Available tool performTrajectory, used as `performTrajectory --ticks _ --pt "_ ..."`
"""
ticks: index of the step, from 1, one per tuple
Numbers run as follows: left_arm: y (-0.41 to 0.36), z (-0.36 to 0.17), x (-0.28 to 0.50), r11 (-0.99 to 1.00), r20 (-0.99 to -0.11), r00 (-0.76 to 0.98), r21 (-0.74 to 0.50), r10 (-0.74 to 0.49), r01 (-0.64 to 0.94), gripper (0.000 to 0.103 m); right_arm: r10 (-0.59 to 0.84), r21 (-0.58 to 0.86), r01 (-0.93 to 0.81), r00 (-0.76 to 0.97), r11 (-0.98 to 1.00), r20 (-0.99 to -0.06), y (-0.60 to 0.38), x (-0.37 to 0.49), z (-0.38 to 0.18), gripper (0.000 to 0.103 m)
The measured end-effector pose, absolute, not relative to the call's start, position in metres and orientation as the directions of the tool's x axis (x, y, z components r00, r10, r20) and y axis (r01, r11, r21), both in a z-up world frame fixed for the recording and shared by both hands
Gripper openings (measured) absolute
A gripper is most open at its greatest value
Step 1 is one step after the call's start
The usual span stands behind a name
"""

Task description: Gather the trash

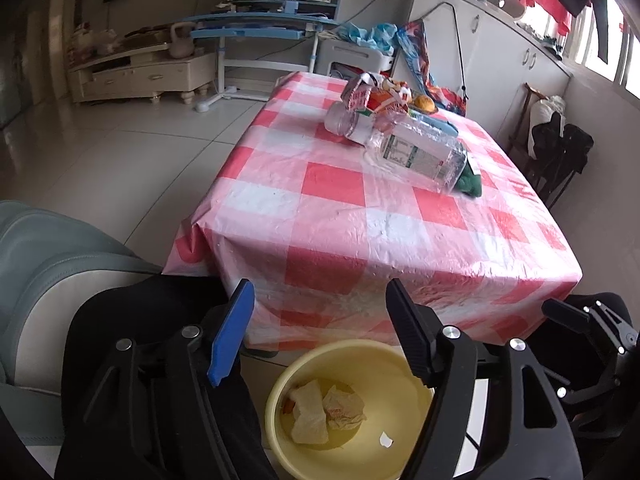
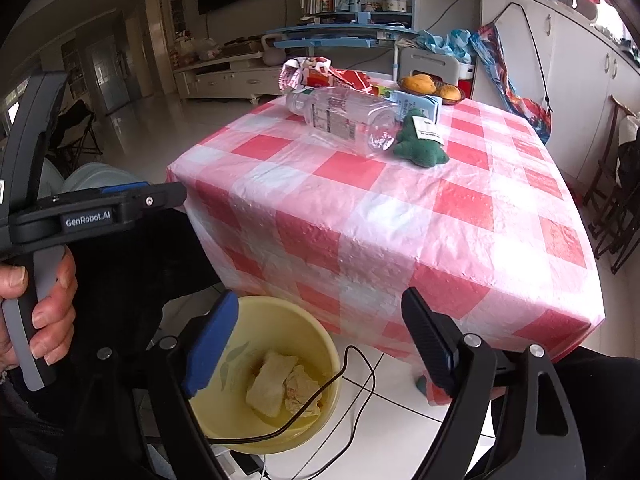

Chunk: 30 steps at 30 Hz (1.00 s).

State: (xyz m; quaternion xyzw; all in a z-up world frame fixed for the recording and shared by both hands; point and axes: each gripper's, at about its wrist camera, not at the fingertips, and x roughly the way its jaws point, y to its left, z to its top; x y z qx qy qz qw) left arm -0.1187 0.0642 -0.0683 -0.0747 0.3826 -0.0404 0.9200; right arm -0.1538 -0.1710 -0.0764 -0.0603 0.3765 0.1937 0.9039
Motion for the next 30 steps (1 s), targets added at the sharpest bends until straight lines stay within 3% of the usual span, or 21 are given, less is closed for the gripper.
performTrajectory --ticks 30 --pt "0.064 -0.073 -0.122 0.987 -0.682 0.722 -0.161 -0.117 0.008 0.073 0.276 -0.099 -0.468 0.666 0.878 -0.693 -0.144 -0.166 -0.077 0.08"
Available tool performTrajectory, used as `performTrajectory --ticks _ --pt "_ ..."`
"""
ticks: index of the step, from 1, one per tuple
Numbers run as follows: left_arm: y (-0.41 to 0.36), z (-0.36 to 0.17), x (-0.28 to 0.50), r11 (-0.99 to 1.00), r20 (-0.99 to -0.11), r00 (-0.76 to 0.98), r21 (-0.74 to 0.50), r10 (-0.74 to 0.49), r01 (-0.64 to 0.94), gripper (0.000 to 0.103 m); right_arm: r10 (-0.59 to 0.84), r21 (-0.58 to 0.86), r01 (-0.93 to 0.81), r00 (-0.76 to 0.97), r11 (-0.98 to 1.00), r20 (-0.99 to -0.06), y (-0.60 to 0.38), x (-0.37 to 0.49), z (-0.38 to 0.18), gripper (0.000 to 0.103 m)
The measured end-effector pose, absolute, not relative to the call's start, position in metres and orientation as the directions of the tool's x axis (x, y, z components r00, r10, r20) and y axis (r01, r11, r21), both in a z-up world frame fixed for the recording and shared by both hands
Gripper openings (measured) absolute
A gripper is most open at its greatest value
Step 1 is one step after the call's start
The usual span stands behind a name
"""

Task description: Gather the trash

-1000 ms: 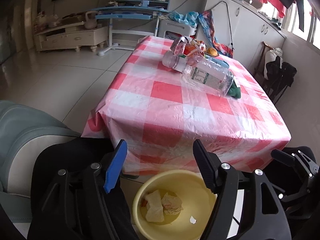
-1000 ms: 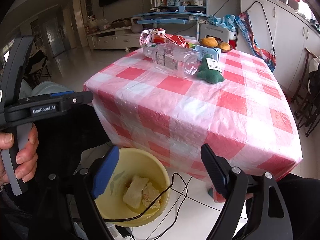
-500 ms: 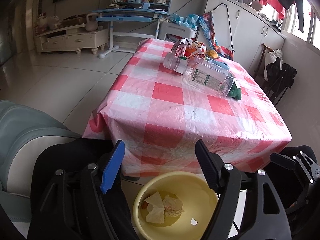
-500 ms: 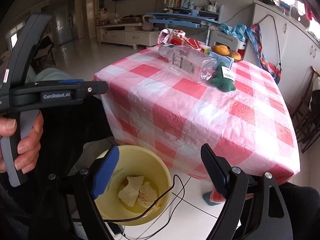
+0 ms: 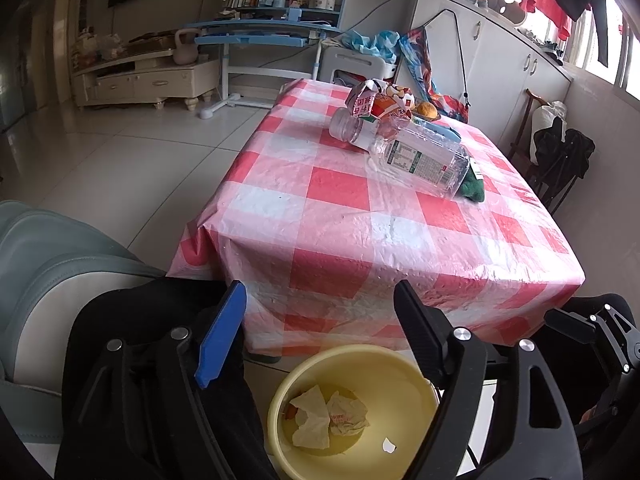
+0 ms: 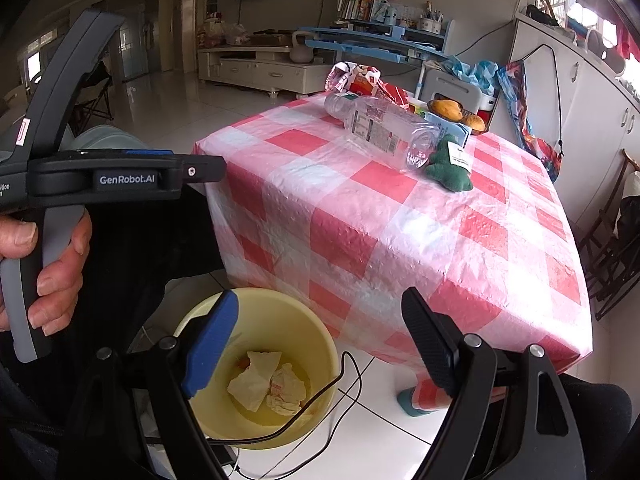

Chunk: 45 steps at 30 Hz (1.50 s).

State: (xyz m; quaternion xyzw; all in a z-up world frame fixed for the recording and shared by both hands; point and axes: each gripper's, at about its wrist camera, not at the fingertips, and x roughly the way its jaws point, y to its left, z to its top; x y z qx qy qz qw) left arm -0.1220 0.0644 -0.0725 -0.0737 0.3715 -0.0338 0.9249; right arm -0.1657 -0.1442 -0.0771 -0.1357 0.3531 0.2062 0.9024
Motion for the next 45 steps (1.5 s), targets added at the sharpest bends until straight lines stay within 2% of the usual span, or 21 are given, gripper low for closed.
performTrajectory --ticks 20,26,32,45 --pt "0.065 -0.072 -0.122 0.987 -0.678 0.727 -0.159 -0.107 -0.003 0.076 0.27 -0.104 -0.461 0.672 0.881 -0.69 -0.143 -0.168 -0.075 0.08" --pt "0.065 -0.071 -0.117 0.987 -0.672 0.735 -0.161 -0.093 -0.023 0.076 0.302 -0.129 -0.51 0.674 0.851 -0.674 -0.131 -0.171 -0.061 0.081" --pt "0.061 -0.076 -0.115 0.99 -0.686 0.723 -0.141 -0.081 -0.023 0.076 0.302 -0.157 -0.543 0.657 0.825 -0.691 -0.122 -0.173 -0.073 0.081" --pt "0.06 -0.081 -0.106 0.988 -0.697 0.712 -0.155 -0.091 -0.025 0.077 0.316 -0.102 -0.522 0.649 0.847 -0.692 -0.129 -0.162 -0.076 0.081"
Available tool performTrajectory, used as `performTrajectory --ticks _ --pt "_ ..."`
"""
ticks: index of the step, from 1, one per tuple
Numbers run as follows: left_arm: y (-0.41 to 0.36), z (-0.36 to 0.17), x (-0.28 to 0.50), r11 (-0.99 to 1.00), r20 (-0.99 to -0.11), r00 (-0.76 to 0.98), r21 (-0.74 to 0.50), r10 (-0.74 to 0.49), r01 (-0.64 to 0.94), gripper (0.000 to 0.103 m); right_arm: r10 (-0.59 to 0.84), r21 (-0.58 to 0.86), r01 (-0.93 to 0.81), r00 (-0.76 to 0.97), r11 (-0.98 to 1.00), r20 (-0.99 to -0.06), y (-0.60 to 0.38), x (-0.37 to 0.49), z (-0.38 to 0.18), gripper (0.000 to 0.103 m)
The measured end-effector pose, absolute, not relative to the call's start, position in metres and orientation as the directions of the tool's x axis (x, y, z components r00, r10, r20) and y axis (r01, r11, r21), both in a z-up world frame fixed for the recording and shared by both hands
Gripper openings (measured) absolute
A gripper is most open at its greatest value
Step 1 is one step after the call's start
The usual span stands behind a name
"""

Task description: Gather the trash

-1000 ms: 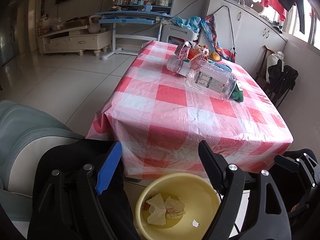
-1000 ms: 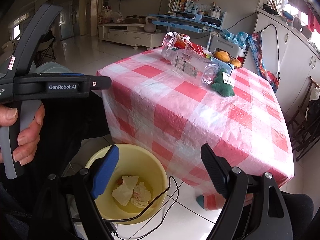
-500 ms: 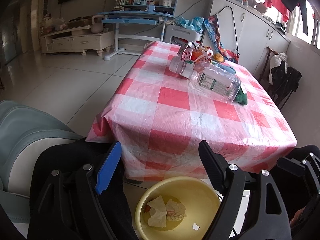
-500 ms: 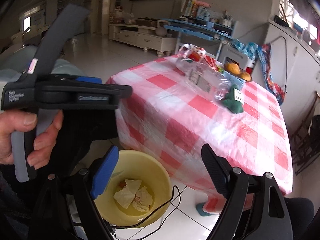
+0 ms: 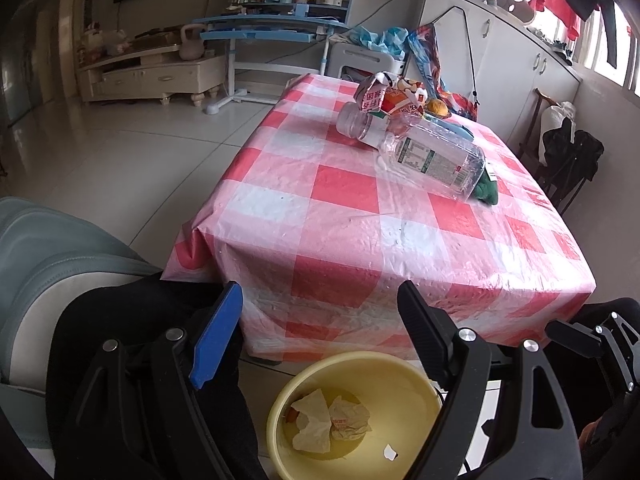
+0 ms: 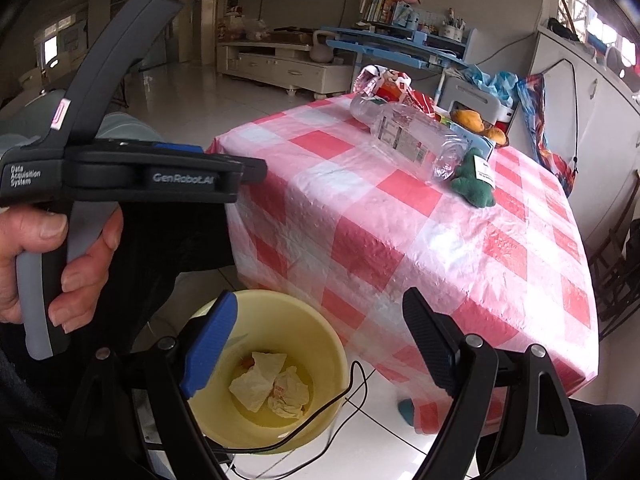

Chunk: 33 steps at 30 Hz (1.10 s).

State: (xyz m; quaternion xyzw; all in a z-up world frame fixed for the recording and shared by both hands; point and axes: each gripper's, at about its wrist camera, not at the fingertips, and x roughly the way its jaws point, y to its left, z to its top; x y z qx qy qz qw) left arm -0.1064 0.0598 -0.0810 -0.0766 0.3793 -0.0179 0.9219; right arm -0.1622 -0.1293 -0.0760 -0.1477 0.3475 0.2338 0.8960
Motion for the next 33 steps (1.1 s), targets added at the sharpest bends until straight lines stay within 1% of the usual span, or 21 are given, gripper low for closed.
performTrajectory --ticks 10,14,16,20,25,31,33 --pt "0.059 -0.082 -0.107 0.989 -0.698 0.711 -0.145 -0.088 -0.02 0.077 0.337 -0.102 -0.528 0.667 0.843 -0.665 -0.126 -0.166 -0.069 0.081" --pt "0.058 -0.077 -0.105 0.983 -0.699 0.704 -0.184 -0.129 -0.002 0.077 0.324 -0.096 -0.496 0.689 0.863 -0.648 -0.137 -0.168 -0.061 0.081" --pt "0.054 -0.074 -0.1 0.981 -0.695 0.702 -0.195 -0.151 0.019 0.079 0.321 -0.08 -0.478 0.695 0.875 -0.644 -0.144 -0.166 -0.058 0.081" --pt "0.042 -0.062 -0.082 0.969 -0.686 0.693 -0.237 -0.221 0.074 0.08 0.304 -0.052 -0.436 0.702 0.898 -0.644 -0.158 -0.152 -0.057 0.081" --pt "0.028 -0.055 -0.046 0.949 -0.683 0.675 -0.301 -0.281 0.091 0.081 0.277 -0.089 -0.417 0.733 0.905 -0.622 -0.167 -0.132 -0.049 0.081" --pt "0.021 -0.062 0.0 0.923 -0.703 0.637 -0.383 -0.316 0.035 0.081 0.269 -0.103 -0.416 0.737 0.903 -0.62 -0.178 -0.09 -0.049 0.081" --pt "0.019 -0.057 0.01 0.933 -0.693 0.664 -0.359 -0.28 0.018 0.081 0.266 -0.107 -0.42 0.731 0.901 -0.628 -0.179 -0.077 -0.053 0.081"
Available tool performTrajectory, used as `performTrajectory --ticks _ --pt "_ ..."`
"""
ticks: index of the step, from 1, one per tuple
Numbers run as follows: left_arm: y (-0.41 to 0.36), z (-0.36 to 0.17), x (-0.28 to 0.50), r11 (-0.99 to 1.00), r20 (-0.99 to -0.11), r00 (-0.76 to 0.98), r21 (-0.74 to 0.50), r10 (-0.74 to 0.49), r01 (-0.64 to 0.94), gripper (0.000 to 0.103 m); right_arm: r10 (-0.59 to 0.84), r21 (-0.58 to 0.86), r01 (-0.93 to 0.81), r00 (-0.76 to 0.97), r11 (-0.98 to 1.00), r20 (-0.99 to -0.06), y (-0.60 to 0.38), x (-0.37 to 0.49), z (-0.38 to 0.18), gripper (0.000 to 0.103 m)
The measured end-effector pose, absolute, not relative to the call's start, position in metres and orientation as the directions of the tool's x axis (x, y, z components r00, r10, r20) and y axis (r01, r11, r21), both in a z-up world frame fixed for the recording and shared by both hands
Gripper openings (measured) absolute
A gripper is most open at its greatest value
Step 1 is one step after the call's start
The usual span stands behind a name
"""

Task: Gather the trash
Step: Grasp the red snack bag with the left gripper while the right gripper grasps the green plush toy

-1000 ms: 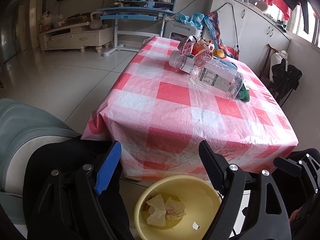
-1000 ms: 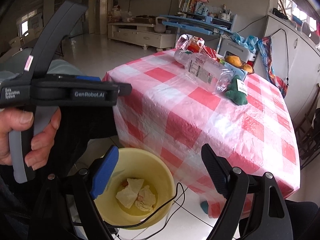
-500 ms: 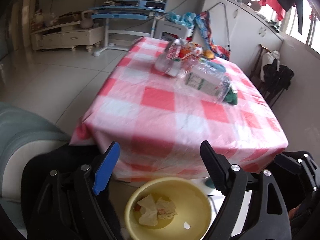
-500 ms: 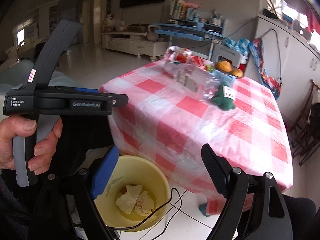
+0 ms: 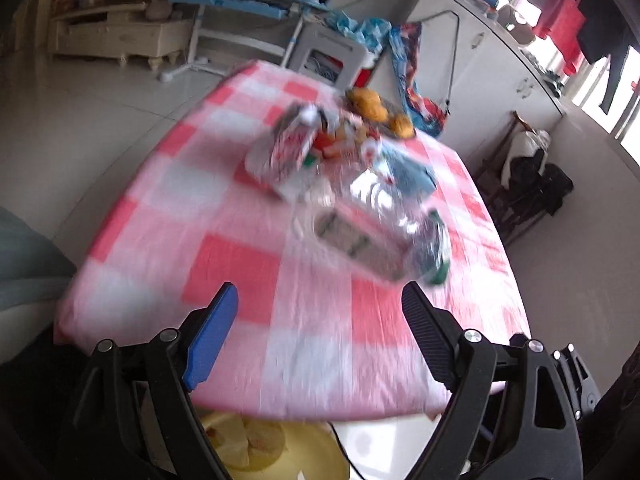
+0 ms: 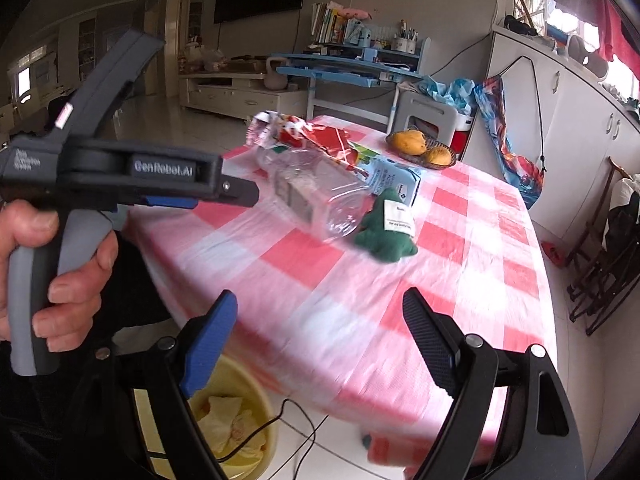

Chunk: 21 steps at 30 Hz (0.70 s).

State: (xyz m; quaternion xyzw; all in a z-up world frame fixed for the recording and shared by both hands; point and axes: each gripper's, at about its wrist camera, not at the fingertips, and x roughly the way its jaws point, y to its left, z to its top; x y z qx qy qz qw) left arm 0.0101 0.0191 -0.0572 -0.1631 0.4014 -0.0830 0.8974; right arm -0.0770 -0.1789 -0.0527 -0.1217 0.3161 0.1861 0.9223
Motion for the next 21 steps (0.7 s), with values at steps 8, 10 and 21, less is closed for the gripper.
performTrajectory --ticks 8,10,21 --pt "0.015 -0.029 0.05 0.978 -0.652 0.741 -0.204 -0.162 0.034 0.081 0.254 -0.068 -0.384 0.723 0.921 -0.642 -0.194 -0.035 -0.054 0.081" --pt "0.015 -0.016 0.059 0.975 -0.634 0.751 -0.214 -0.184 0.058 0.083 0.253 -0.053 -0.372 0.723 0.927 -0.643 -0.198 -0.023 -0.053 0.081" --pt "0.007 -0.021 0.139 0.988 -0.749 0.648 -0.146 -0.137 0.04 0.086 0.262 0.003 -0.359 0.674 0.933 -0.69 -0.198 0.022 -0.067 0.065"
